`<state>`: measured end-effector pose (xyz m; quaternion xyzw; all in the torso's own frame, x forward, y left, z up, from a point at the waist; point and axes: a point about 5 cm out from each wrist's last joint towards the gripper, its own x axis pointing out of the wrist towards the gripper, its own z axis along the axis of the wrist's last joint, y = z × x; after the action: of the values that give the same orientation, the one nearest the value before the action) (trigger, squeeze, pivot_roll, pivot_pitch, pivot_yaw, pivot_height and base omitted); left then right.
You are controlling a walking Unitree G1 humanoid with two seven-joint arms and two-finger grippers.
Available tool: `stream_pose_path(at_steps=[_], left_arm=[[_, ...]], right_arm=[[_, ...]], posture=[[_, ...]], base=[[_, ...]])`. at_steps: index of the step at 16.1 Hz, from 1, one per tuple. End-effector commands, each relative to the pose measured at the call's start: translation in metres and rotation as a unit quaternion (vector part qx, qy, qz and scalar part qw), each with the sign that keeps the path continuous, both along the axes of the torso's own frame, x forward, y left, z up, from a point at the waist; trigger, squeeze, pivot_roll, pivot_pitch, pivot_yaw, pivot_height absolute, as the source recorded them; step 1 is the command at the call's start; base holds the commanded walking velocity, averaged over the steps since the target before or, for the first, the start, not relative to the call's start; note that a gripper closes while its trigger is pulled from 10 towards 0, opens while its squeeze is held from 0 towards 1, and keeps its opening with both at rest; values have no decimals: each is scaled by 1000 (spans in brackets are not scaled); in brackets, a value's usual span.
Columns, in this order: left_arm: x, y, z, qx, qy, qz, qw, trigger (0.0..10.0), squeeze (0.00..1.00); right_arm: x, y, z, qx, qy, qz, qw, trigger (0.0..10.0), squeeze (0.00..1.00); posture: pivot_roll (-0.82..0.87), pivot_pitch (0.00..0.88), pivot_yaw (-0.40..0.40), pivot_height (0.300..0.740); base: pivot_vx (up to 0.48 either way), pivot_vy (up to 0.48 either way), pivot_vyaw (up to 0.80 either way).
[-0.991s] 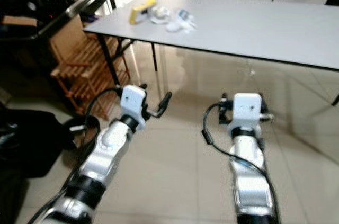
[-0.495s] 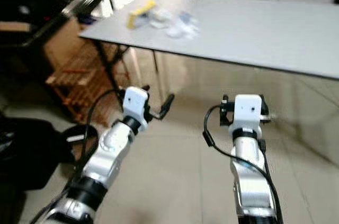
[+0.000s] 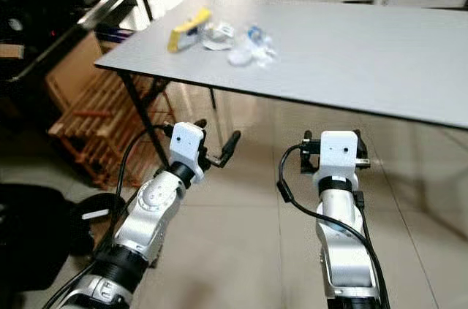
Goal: Picking trash to rubbish bin
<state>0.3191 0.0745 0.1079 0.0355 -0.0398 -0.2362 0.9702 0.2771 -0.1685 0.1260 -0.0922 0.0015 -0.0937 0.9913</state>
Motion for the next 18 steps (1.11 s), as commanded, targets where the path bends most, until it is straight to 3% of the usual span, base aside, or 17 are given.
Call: stream_pose_path(at_steps=[1, 18], left_arm=[[2, 10, 3, 9, -7, 10, 1000, 10000, 0], [2, 10, 1, 13, -3, 15, 1000, 10000, 0]], right_arm=[[1, 10, 6, 3, -16, 16, 1000, 10000, 0], [2, 12, 6, -2, -16, 22, 1000, 10000, 0]], posture=[[-107, 45, 71, 740], [-101, 51, 65, 740]], base=[[480, 0, 0], [480, 0, 0]])
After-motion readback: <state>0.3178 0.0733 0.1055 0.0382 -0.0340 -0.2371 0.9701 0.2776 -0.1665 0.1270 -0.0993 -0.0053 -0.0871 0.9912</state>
